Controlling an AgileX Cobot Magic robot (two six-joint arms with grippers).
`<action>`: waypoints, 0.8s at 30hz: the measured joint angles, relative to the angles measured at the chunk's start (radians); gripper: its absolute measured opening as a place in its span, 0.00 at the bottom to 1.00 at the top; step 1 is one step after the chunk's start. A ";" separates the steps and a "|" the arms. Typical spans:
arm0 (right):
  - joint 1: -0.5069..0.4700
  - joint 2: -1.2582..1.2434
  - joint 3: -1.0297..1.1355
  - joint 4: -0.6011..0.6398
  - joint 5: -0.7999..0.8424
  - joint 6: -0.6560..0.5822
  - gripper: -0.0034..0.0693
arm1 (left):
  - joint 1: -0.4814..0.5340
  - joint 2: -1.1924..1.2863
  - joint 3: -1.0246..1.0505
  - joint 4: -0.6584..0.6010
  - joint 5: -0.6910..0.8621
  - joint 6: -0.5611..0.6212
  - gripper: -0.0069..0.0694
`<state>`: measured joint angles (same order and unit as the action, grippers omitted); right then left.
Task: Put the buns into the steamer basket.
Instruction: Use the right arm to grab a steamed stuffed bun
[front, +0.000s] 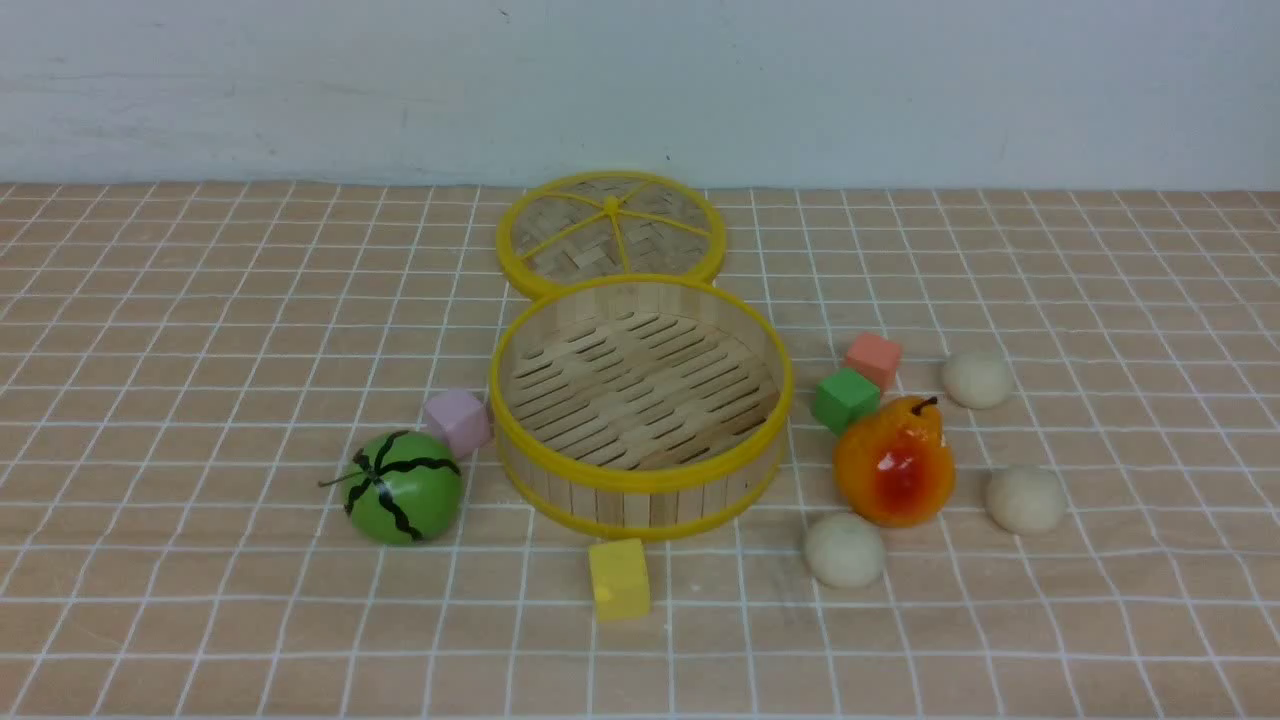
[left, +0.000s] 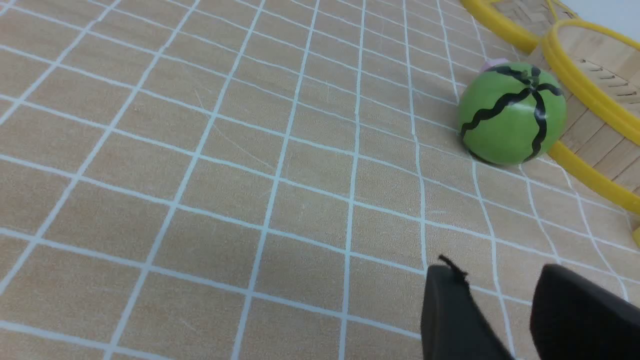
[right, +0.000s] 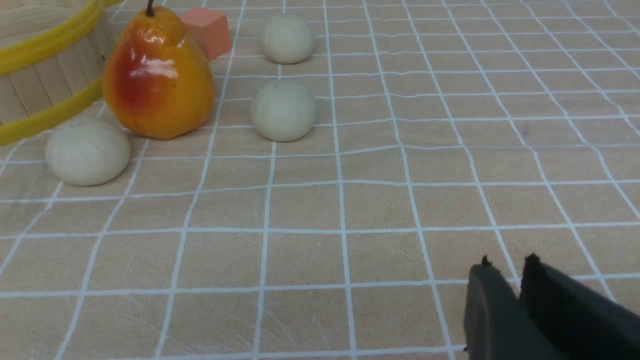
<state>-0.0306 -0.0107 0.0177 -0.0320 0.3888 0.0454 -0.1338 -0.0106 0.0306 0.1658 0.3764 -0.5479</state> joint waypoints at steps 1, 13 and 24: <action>0.000 0.000 0.000 0.000 0.000 0.000 0.19 | 0.000 0.000 0.000 0.000 0.000 0.000 0.41; 0.000 0.000 0.000 0.000 0.000 0.000 0.20 | 0.000 0.000 0.000 0.000 0.000 0.000 0.41; 0.000 0.000 0.000 0.000 0.000 0.000 0.22 | 0.000 0.000 0.000 0.000 0.000 0.000 0.41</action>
<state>-0.0306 -0.0107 0.0177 -0.0320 0.3888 0.0454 -0.1338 -0.0106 0.0306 0.1658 0.3764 -0.5479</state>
